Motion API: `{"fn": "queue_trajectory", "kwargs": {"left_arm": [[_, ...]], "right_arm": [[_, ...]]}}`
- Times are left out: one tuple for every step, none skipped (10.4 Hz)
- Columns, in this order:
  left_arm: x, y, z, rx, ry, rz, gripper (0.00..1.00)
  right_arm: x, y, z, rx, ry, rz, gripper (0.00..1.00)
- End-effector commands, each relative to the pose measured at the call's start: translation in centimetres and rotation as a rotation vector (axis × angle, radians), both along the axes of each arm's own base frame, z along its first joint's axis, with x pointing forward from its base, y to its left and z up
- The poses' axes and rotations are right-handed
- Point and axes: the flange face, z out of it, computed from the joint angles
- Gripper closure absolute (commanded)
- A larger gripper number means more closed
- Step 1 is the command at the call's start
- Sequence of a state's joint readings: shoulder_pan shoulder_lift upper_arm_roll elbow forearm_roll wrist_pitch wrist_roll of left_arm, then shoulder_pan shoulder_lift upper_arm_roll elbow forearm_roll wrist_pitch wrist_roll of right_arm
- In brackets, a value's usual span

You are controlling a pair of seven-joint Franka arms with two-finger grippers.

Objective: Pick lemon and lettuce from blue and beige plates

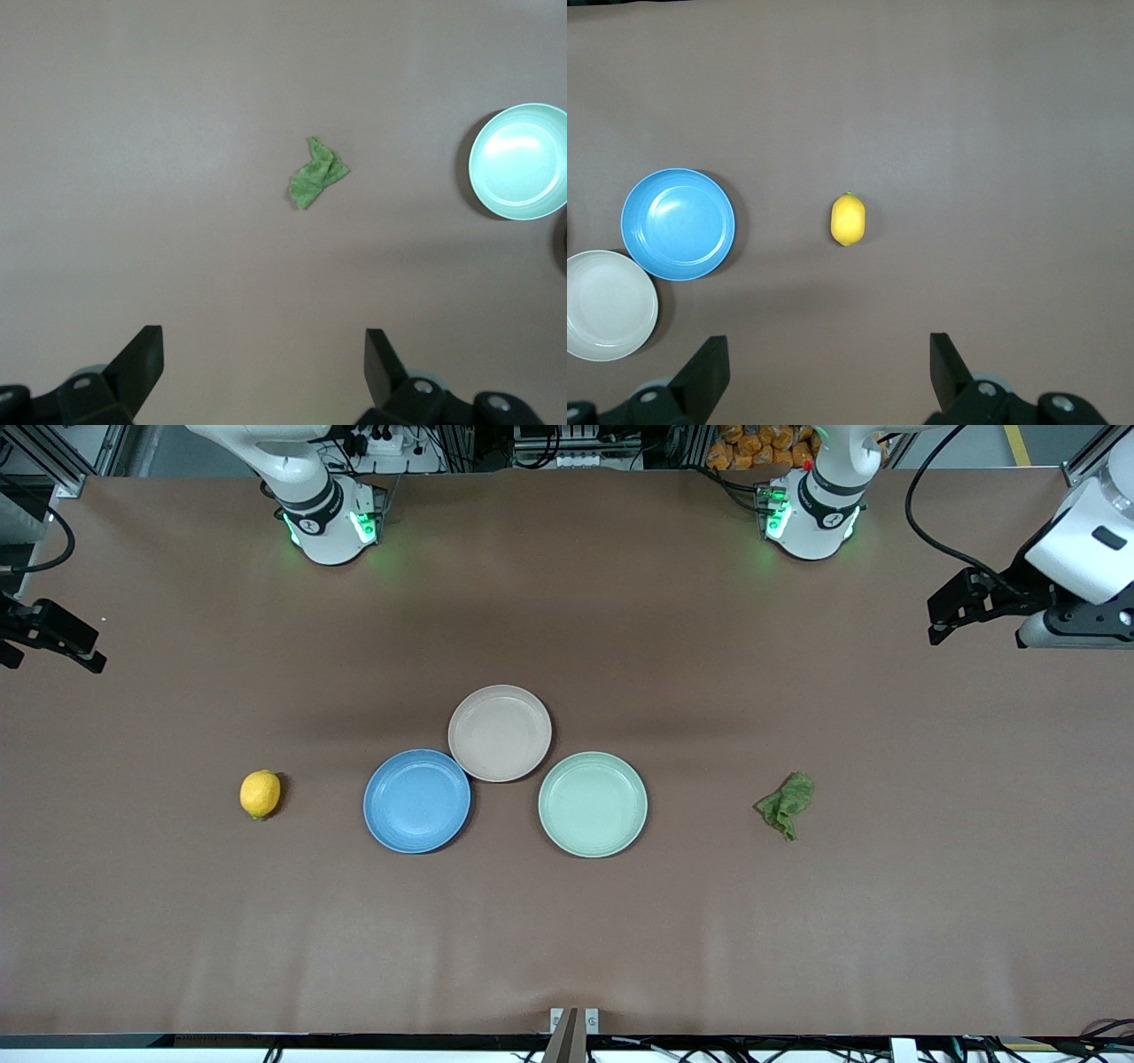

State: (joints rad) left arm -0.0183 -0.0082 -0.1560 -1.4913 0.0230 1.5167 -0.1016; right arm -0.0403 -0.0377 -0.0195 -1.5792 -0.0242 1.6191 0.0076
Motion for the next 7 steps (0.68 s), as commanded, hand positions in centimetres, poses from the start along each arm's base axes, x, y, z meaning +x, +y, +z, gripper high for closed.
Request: {"fn": "queue_trajectory", "kwargs": {"left_arm": [[-0.1,-0.3,0.7,-0.005,-0.007,-0.015,0.0],[0.0,0.2,0.7,-0.006,-0.007,-0.009,0.0],[0.0,0.2,0.7,-0.006,-0.007,-0.009,0.0],[0.1,0.0,0.6,-0.007,-0.01,-0.012,0.0],[0.1,-0.1,0.7,-0.009,-0.012,-0.017,0.0],[0.1,-0.2,0.7,-0.014,-0.011,-0.019,0.0],[0.1,-0.3,0.7,-0.03,-0.012,-0.02,0.0]], "right_arm": [[0.1,0.1,0.1,0.016,0.029,-0.013,0.0],[0.1,0.7,0.2,0.015,0.026,-0.002,0.0],[0.1,1.2,0.2,0.015,0.028,0.007,0.0],[-0.2,1.3,-0.1,0.016,0.061,0.01,0.0],[-0.6,1.7,-0.2,0.018,0.095,0.014,0.0],[-0.8,2.9,0.1,0.016,0.092,0.037,0.0],[-0.9,3.0,0.5,0.018,0.085,0.043,0.0]]}}
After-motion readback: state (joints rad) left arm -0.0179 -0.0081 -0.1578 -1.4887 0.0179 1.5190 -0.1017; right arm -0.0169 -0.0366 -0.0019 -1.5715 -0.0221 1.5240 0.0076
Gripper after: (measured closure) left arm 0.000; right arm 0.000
